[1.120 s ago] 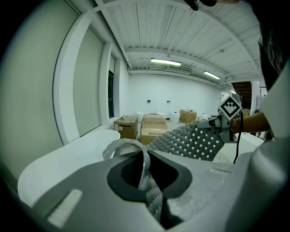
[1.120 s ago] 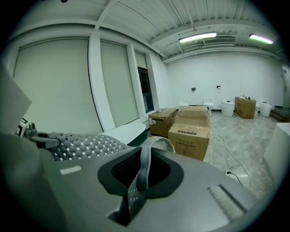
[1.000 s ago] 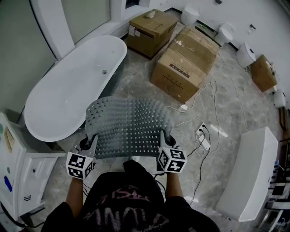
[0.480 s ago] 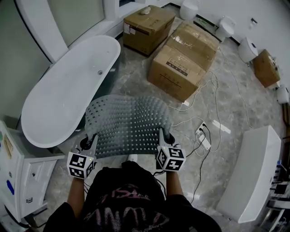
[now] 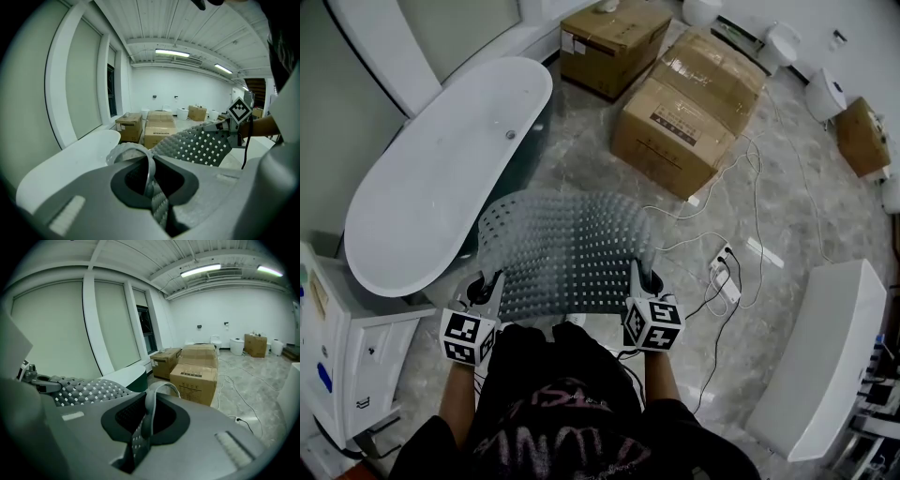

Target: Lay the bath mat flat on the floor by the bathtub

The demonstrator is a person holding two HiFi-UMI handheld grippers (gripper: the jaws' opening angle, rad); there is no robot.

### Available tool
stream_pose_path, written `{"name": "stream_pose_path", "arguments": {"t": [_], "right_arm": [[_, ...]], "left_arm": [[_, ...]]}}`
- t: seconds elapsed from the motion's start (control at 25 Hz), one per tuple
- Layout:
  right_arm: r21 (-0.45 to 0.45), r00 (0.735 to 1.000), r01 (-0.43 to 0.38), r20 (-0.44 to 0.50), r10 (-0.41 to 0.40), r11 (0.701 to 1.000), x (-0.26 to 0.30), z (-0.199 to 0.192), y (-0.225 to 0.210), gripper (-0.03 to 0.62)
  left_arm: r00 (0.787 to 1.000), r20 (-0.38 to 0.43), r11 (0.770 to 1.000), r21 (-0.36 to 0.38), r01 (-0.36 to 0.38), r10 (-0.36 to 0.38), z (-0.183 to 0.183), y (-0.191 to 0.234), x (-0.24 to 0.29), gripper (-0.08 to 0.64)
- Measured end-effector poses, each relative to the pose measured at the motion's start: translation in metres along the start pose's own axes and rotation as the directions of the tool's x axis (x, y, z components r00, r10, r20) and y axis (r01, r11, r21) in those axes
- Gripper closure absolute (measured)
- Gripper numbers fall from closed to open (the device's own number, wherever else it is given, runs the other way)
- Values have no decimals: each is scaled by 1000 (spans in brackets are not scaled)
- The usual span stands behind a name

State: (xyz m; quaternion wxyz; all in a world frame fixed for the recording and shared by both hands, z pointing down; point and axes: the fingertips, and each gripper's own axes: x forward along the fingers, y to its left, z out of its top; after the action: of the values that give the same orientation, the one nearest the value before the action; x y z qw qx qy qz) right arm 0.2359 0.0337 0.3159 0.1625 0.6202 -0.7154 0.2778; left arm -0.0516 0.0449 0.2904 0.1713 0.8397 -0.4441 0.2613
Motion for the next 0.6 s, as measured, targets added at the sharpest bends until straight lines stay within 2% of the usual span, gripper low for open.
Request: {"name": "stream_pose_path", "arguments": {"t": [0.6], "right_arm": [[-37,1000,16,-16,-17,999,8,-5,16,548]], "left_arm": [[1000,-12,1000,-5,27,-27,-13,16,4,546]]}}
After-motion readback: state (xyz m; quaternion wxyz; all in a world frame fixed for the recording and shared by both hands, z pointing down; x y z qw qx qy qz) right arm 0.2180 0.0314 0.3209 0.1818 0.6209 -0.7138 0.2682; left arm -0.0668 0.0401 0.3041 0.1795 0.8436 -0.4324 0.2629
